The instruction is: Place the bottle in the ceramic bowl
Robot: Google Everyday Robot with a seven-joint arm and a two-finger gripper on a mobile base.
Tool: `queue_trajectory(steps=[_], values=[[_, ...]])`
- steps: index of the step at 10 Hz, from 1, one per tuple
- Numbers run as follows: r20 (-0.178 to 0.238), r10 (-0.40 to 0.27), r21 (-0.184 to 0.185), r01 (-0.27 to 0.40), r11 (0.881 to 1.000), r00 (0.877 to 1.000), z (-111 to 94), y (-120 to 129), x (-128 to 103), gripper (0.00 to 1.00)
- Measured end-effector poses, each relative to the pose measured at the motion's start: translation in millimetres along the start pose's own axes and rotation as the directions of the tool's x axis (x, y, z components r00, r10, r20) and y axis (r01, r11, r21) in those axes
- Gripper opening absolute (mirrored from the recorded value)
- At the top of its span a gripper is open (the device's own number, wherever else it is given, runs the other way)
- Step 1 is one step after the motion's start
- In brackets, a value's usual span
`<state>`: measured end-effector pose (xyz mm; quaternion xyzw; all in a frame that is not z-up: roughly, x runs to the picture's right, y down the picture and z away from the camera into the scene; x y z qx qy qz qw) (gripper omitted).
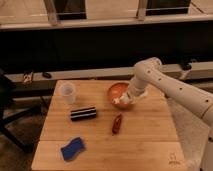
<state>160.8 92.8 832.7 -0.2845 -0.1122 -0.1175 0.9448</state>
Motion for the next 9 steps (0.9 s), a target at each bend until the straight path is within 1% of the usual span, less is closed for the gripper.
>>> queue_trajectory(steps=[2, 6, 8, 9], values=[[0.004, -0.002, -0.001, 0.002, 1.000, 1.000, 3.8, -6.7, -3.4, 0.01], [0.010, 0.005, 0.000, -0.005, 1.000, 1.000, 9.2, -14.2, 0.0, 0.01], [0.014, 0.001, -0.001, -0.001, 1.000, 1.000, 12.0, -17.7, -3.0, 0.07], [0.015, 0.002, -0.002, -0.002, 1.000, 1.000, 13.1, -18.1, -2.6, 0.08]])
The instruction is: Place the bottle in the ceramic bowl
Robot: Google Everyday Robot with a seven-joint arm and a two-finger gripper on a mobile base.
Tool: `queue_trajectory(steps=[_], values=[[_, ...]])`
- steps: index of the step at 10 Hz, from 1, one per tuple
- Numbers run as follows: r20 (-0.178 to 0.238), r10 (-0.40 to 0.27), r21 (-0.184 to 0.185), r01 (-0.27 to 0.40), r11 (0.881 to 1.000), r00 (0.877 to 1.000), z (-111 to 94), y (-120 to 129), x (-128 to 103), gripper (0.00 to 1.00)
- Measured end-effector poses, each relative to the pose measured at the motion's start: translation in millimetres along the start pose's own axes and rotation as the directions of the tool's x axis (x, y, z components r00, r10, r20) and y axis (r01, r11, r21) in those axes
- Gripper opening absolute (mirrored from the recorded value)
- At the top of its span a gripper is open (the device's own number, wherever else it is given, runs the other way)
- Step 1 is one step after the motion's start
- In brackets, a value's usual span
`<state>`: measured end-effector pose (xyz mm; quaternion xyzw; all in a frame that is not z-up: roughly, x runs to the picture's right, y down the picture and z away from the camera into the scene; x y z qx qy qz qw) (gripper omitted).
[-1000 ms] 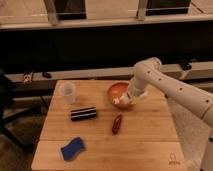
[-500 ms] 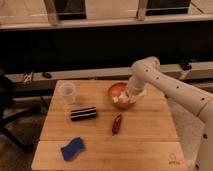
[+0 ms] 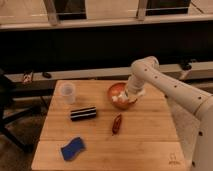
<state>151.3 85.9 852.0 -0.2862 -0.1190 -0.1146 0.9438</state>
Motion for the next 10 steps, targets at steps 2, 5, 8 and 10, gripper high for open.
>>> queue_trajectory(steps=[2, 5, 8, 10], values=[[0.002, 0.004, 0.000, -0.004, 1.000, 1.000, 2.3, -0.7, 3.2, 0.08], [0.006, 0.003, -0.001, -0.003, 1.000, 1.000, 4.9, -3.3, 2.3, 0.15], [0.012, 0.005, -0.002, -0.005, 1.000, 1.000, 7.4, -5.3, 2.7, 0.23], [0.014, 0.005, -0.003, -0.005, 1.000, 1.000, 8.1, -5.9, 3.2, 0.37]])
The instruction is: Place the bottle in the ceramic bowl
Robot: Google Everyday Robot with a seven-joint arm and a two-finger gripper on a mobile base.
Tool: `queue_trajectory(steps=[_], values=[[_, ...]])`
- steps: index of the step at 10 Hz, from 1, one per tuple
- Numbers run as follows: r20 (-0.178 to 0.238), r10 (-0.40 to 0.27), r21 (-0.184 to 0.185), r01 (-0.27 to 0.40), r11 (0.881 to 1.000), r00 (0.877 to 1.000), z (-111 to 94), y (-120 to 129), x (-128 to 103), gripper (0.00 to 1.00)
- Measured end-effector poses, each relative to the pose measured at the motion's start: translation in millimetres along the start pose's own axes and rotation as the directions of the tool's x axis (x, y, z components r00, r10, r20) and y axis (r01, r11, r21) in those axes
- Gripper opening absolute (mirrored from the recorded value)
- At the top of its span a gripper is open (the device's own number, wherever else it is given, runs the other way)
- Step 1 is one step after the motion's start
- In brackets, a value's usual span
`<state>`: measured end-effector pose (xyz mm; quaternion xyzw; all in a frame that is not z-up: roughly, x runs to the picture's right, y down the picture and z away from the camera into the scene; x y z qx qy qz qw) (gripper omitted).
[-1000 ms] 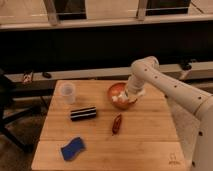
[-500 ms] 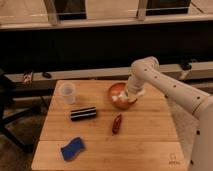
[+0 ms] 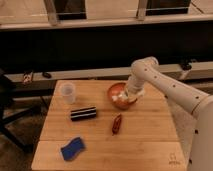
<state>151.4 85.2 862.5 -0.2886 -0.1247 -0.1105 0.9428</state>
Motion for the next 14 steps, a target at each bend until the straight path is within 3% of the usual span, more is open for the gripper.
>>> queue_trajectory(steps=[2, 7, 9, 11, 14], values=[[0.003, 0.000, -0.001, 0.000, 1.000, 1.000, 1.1, -0.8, 0.5, 0.55], [0.008, 0.000, -0.004, 0.000, 1.000, 1.000, 2.7, -2.1, 2.3, 0.72], [0.011, 0.000, -0.004, 0.000, 1.000, 1.000, 3.6, -3.1, 2.7, 0.64], [0.013, -0.001, -0.005, 0.001, 1.000, 1.000, 3.6, -3.9, 2.9, 0.66], [0.017, -0.001, -0.001, 0.001, 1.000, 1.000, 4.9, -6.7, 2.9, 0.52]])
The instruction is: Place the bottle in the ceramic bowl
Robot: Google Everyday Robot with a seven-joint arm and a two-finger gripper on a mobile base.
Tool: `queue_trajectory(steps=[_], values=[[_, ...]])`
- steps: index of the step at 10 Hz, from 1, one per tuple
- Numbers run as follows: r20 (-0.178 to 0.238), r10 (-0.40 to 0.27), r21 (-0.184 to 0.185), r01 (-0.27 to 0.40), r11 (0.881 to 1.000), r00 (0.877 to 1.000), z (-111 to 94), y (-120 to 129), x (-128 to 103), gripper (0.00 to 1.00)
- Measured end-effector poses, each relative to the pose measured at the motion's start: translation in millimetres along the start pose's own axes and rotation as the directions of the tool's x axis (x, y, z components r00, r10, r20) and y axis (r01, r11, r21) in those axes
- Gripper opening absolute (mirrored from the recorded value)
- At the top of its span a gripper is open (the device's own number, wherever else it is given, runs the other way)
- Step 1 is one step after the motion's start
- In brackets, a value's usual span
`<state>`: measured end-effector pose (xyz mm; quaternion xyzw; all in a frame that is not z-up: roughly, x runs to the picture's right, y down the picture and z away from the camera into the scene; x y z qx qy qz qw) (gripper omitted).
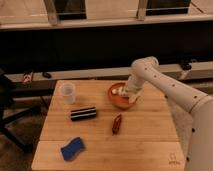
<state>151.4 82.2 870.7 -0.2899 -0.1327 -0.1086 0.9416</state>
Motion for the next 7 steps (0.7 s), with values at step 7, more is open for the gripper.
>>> queue_trajectory(steps=[7], values=[[0.003, 0.005, -0.014, -0.005, 1.000, 1.000, 1.3, 1.4, 8.4, 0.80]])
